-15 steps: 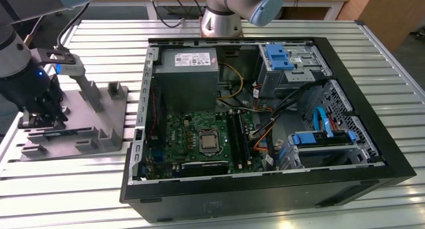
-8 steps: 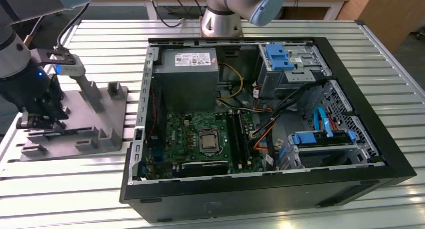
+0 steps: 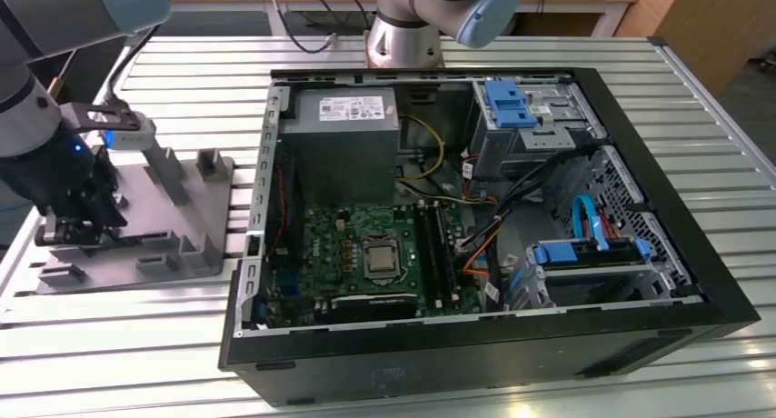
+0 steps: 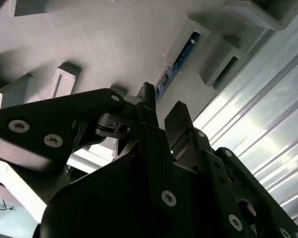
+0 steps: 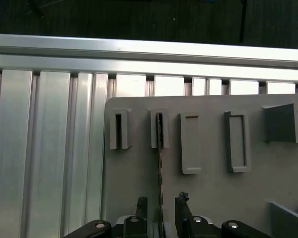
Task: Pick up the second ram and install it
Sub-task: 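Pick up the second ram and move it above second insertion slot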
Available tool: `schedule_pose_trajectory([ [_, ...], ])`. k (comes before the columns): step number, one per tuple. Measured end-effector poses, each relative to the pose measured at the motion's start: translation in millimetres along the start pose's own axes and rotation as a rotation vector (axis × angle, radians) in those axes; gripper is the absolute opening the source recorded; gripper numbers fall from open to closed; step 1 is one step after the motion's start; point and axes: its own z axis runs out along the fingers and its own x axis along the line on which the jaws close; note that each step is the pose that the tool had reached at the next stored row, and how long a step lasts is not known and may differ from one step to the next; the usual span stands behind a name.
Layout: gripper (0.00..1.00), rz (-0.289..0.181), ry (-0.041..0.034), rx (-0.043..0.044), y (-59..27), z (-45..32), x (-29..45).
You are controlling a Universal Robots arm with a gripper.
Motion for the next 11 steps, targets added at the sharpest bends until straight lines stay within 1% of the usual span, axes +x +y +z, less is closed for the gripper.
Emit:
schedule_pose_trajectory([
  [1, 0.35, 0.000, 0.0001, -0.0002, 0.4, 1.8, 0.0],
  [2, 0.35, 0.000, 0.0001, -0.0001, 0.9, 10.1, 0.3],
  [11, 0.35, 0.000, 0.0001, 0.0000, 0.9, 26.1, 0.6],
])
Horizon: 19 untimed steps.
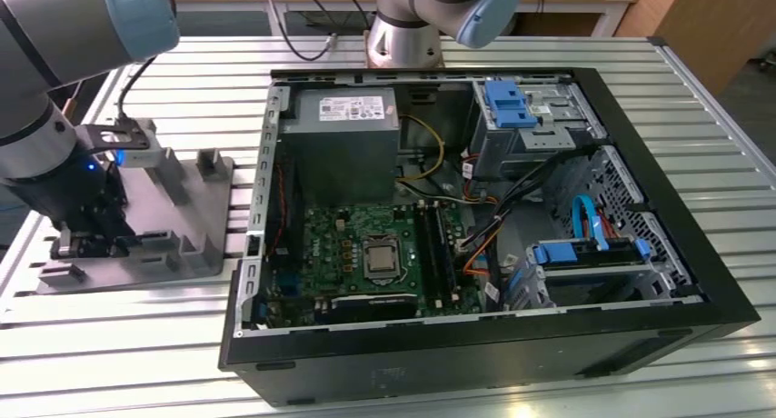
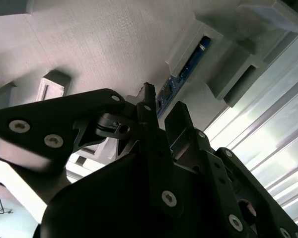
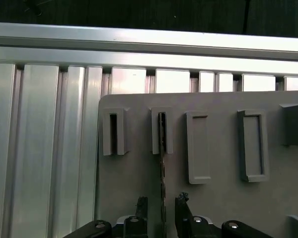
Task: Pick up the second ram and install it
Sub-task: 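Pick up the second ram and move it above second insertion slot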
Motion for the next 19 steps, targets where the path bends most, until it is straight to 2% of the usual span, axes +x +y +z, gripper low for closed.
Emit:
schedule_pose_trajectory([
  [7, 0.35, 0.000, 0.0001, -0.0002, 0.0, 0.3, 0.0],
  [14, 0.14, 0.000, 0.0002, -0.0002, 0.0, 0.5, 0.0],
  [19, 0.14, 0.000, 0.0001, -0.0002, 0.0, 0.7, 0.0],
])
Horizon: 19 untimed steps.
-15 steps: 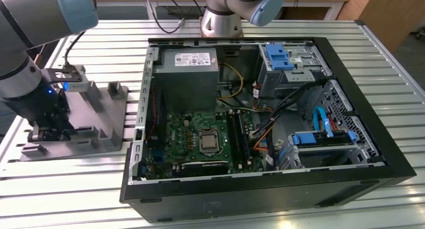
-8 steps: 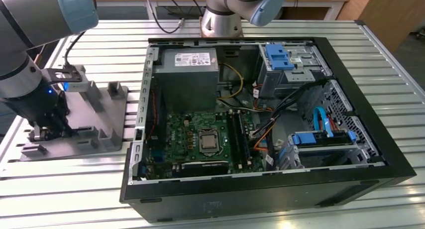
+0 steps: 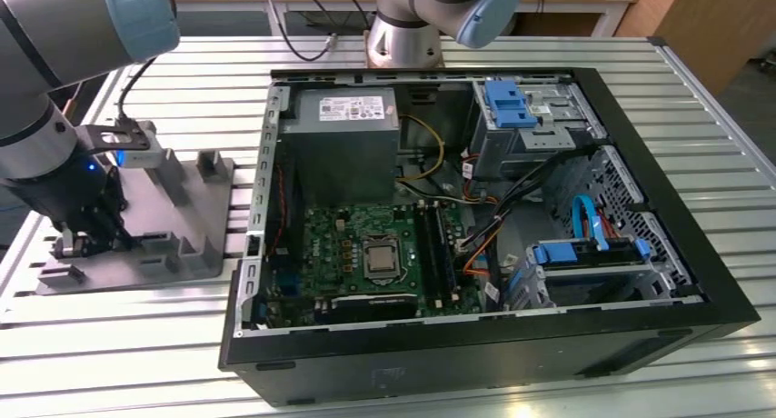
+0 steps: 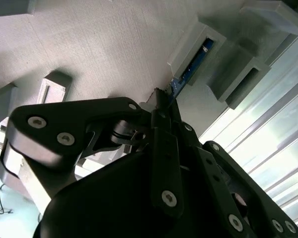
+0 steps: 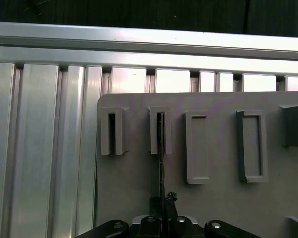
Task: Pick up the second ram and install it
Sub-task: 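Pick up the second ram and move it above second insertion slot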
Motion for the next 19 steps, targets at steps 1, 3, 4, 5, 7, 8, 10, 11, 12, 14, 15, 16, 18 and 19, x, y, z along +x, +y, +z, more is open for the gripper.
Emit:
schedule_pose_trajectory([
  [1, 0.14, 0.000, 0.0000, 0.0000, 0.0, 0.1, 0.0],
  [3, 0.14, 0.000, 0.0000, 0.0000, 0.0, 0.2, 0.0],
  [4, 0.14, 0.000, 0.0000, 0.0000, 0.0, 0.2, 0.0],
  [5, 0.14, 0.000, 0.0000, 0.0000, 0.0, 0.3, 0.0],
  [7, 0.14, 0.000, 0.0000, 0.0000, 0.0, 0.3, 0.0],
  [8, 0.14, 0.000, 0.0000, 0.0000, 0.0, 0.4, 0.0],
  [10, 0.14, 0.000, -0.0002, 0.0003, -0.1, 0.2, 0.0],
  [11, 0.14, 0.000, -0.0003, 0.0003, 0.0, -0.3, -0.1],
  [12, 0.14, 0.000, -0.0003, 0.0003, 0.0, -1.1, 0.0],
  [14, 0.14, 0.000, -0.0001, 0.0002, 0.1, -3.9, -0.1],
  [15, 0.14, 0.000, -0.0001, 0.0004, 0.2, -5.6, -0.2],
  [16, 0.14, 0.000, 0.0000, 0.0003, 0.3, -7.6, -0.2],
  [18, 0.14, 0.000, 0.0000, 0.0003, 0.4, -12.5, -0.3],
  [19, 0.14, 0.000, 0.0000, 0.0002, 0.5, -14.8, -0.4],
])
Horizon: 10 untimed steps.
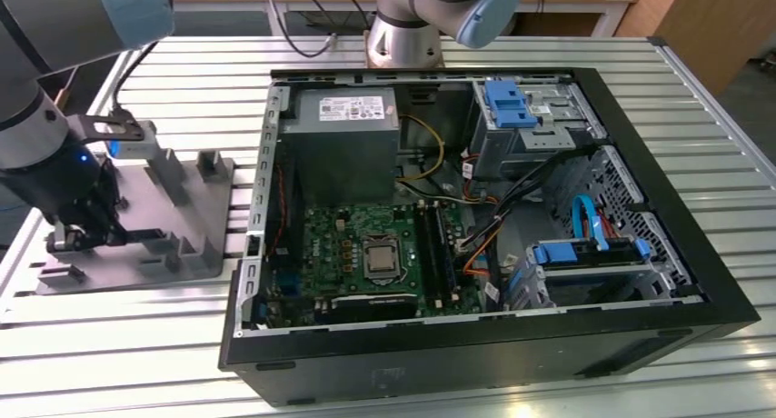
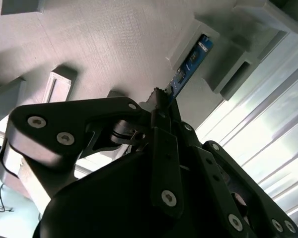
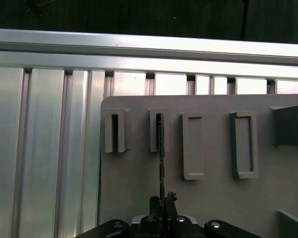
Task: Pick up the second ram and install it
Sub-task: 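Pick up the second ram and move it above second insertion slot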
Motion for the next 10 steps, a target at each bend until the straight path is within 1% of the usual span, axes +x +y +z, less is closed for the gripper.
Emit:
schedule_pose_trajectory([
  [6, 0.14, 0.000, 0.0000, 0.0000, 0.4, -12.2, -0.3],
  [10, 0.14, 0.000, -0.0009, 0.0001, 0.6, -18.0, -0.4],
])
